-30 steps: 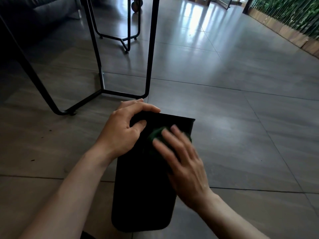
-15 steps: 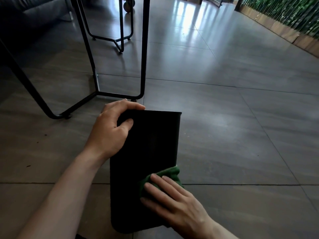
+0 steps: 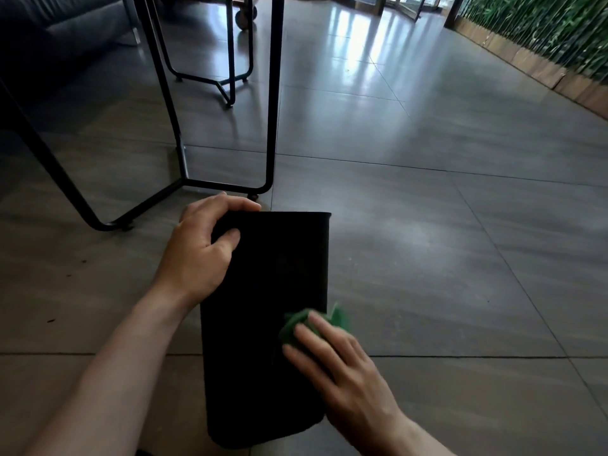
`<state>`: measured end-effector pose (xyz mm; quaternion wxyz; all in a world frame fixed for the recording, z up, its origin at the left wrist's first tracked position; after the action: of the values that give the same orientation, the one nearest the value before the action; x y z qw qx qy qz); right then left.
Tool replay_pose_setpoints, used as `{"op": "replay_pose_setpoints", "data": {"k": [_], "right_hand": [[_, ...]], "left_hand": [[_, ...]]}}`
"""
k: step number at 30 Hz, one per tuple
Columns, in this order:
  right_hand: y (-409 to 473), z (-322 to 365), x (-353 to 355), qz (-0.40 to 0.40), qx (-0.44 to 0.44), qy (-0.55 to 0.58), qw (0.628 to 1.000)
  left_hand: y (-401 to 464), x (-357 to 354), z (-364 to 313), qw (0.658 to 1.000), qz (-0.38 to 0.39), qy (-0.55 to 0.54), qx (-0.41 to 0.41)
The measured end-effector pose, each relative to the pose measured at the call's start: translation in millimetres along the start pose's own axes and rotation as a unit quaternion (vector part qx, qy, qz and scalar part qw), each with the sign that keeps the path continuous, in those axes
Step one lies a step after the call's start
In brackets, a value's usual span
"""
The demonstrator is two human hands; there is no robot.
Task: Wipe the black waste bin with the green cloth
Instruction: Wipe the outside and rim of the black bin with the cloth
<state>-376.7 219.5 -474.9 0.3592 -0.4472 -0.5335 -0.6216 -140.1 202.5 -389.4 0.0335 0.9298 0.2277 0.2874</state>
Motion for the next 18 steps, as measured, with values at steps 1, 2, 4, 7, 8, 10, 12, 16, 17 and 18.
{"op": "replay_pose_setpoints", "data": {"k": [1, 2, 4, 7, 8, 10, 12, 16, 17, 18], "right_hand": [[-8, 4, -3, 0.010, 0.007, -0.001, 1.000], [-14, 3, -2, 0.019, 0.006, 0.006, 1.000], [-17, -10, 7, 0.031, -0.020, 0.055, 0.998], [-23, -79, 31, -0.003, -0.220, 0.214, 0.952], [-30, -109, 38, -0.032, -0.317, 0.275, 0.907], [-51, -159, 40, -0.082, -0.490, 0.399, 0.771], [-68, -188, 33, -0.125, -0.572, 0.515, 0.625], [-64, -208, 17, -0.104, -0.595, 0.589, 0.537], [-60, -208, 14, -0.090, -0.595, 0.585, 0.543], [-56, -209, 9, -0.082, -0.598, 0.579, 0.548]], "left_hand": [[0, -1, 1, 1.000, 0.003, 0.000, 0.001], [0, -4, -1, 1.000, 0.008, -0.002, 0.000], [0, -5, -1, 1.000, 0.008, -0.004, 0.002], [-1, -3, 1, 1.000, 0.010, -0.026, 0.004], [-2, -1, 1, 0.999, 0.014, -0.034, 0.002], [-5, -1, 1, 0.998, 0.026, -0.060, -0.003], [-9, -4, -2, 0.994, 0.044, -0.099, -0.010], [-14, -4, -8, 0.996, 0.044, -0.070, -0.033], [-15, -6, -9, 0.996, 0.049, -0.060, -0.036], [-16, -7, -8, 0.996, 0.055, -0.055, -0.037]]}}
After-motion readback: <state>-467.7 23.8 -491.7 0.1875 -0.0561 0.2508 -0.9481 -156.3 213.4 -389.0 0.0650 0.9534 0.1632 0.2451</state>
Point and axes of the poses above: each hand's wrist, its own y-axis towards the middle knuckle, its own x-axis out of the back of the hand, z = x × y, the point moved 10 cm from there along y, towards the middle knuckle, and after that the axes turned 11 degrees about z, right-handed, at the moved point
